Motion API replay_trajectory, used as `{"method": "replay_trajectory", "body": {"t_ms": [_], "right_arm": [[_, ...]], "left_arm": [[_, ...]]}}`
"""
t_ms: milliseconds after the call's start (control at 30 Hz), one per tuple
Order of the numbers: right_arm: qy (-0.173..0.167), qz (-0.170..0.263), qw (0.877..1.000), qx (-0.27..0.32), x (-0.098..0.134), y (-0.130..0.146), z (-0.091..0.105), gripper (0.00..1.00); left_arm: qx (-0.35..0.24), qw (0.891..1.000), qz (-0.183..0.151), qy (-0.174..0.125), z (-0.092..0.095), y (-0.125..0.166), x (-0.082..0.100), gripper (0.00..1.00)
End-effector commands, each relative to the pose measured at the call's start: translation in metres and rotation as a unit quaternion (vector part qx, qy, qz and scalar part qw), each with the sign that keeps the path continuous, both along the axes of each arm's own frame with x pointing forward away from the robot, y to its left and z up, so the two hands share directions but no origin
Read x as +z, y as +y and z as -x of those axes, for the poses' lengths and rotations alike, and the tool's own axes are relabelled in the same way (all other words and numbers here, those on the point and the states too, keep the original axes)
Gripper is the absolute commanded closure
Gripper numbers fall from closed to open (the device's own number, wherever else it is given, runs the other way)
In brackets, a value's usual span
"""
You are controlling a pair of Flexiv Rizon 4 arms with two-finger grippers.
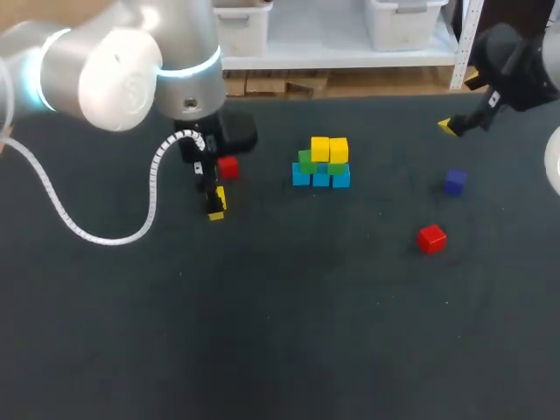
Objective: Place the blue cubes, place green cubes on the blue cubes, place the yellow cubes on the green cubes, then place the red cubes on the yellow cubes, and place purple cube on the red cubes.
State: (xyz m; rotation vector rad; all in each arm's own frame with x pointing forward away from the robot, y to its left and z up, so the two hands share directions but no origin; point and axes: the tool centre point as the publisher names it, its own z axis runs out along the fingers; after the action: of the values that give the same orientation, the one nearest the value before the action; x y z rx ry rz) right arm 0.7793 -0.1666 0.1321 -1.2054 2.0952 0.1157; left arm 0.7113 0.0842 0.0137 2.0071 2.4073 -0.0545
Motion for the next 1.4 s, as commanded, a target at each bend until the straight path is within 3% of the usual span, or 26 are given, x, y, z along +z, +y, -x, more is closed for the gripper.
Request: {"method": "replay_trajectory", "body": {"t_ms": [33, 533, 567, 600, 633, 1267, 1400], "right_arm": [[-0.001, 0.002, 1.000, -0.002, 0.000, 0.001, 0.000, 0.00], [-0.001, 0.002, 1.000, -0.002, 0.000, 0.001, 0.000, 0.00], [-0.001, 0.002, 1.000, -0.002, 0.000, 0.001, 0.000, 0.00], [-0.001, 0.002, 1.000, -0.002, 0.000, 0.001, 0.000, 0.00], [-0.001, 0.002, 1.000, -0.002, 0.000, 0.001, 0.000, 0.00], [-0.001, 0.002, 1.000, -0.002, 0.000, 0.001, 0.000, 0.00], [-0.001, 0.002, 1.000, -0.002, 0.000, 0.001, 0.000, 0.00]], "left_arm": [[0.000, 1.000, -0.004, 0.006, -0.007, -0.001, -0.006, 0.00], [0.007, 1.000, -0.023, 0.010, -0.009, -0.001, -0.016, 0.00], [0.008, 1.000, -0.023, 0.010, -0.009, -0.001, -0.016, 0.52], [0.010, 1.000, -0.023, 0.009, -0.009, -0.001, -0.016, 0.91], [0.011, 1.000, -0.023, 0.009, -0.010, -0.001, -0.017, 1.00], [-0.001, 1.000, -0.012, 0.006, -0.006, -0.001, -0.007, 1.00], [-0.019, 1.000, 0.004, 0.009, -0.002, -0.006, 0.009, 1.00]]}}
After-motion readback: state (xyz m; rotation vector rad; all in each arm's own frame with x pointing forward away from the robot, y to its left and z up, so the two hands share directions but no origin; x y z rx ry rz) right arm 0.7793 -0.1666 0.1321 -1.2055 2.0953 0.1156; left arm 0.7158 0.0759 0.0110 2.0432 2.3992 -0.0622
